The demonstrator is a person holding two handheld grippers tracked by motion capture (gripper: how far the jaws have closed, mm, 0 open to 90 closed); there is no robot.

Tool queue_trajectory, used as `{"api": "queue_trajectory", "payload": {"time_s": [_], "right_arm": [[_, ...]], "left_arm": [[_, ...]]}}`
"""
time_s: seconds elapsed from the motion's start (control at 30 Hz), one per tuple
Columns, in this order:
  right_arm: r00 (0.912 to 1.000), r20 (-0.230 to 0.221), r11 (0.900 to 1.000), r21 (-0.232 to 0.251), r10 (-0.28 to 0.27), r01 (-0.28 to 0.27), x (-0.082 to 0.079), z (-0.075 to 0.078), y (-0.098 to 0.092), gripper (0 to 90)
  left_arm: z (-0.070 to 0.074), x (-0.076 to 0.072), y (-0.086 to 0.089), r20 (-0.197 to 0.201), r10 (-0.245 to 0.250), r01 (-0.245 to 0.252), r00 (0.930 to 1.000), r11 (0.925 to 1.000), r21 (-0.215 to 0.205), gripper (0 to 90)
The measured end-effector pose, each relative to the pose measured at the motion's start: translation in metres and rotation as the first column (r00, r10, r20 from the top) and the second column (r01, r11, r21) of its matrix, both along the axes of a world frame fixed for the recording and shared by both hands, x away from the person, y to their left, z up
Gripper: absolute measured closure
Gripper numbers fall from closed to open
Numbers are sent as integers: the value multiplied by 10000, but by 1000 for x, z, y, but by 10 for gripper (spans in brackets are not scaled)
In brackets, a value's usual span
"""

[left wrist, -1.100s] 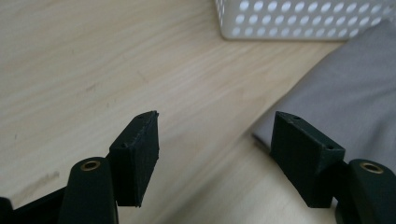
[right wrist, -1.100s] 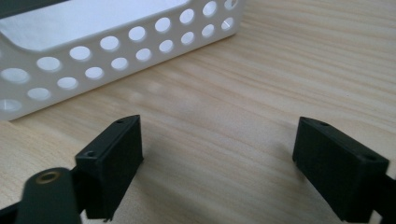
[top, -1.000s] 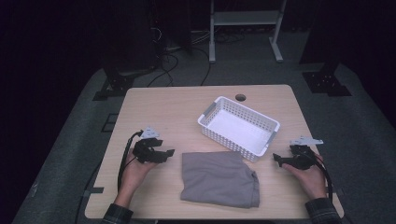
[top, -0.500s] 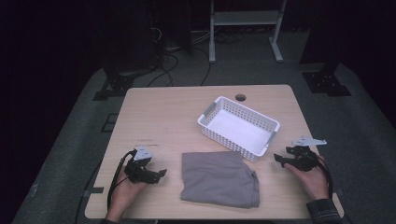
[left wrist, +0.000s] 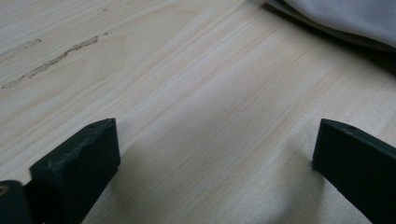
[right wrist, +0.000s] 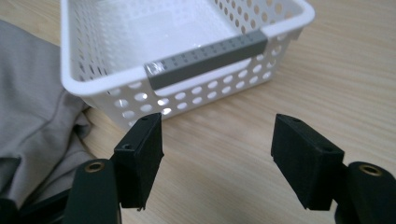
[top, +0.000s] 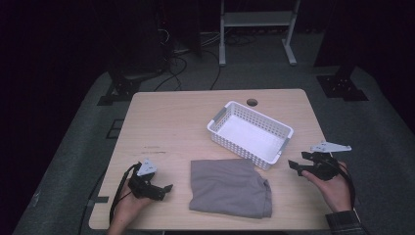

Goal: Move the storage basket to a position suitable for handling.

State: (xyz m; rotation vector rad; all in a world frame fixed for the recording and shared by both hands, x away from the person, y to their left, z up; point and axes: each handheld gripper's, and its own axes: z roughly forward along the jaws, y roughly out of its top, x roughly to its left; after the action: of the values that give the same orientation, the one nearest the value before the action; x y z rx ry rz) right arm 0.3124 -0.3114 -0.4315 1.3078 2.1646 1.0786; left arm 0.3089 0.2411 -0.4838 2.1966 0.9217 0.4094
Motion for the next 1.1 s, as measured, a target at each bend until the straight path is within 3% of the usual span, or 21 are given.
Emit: {"api": "queue_trajectory", "payload": {"time_s": [0.27,0.6,1.1], "right_arm": [[9989,162,9988,187,449,-452,1,17,12,382],[9926,158,9922,327,1200,-1205,12,28,34,452],[9684,-49,9681,264,2492,-2490,36,29,85,542]], "left_arm": [[0,0,0,2,31,-31,10000,10000,5,0],[0,0,0,-2,45,-45,10000,10000,-6,0],[0,0,0,-3,53,-53,10000,10000,-10,0]]}}
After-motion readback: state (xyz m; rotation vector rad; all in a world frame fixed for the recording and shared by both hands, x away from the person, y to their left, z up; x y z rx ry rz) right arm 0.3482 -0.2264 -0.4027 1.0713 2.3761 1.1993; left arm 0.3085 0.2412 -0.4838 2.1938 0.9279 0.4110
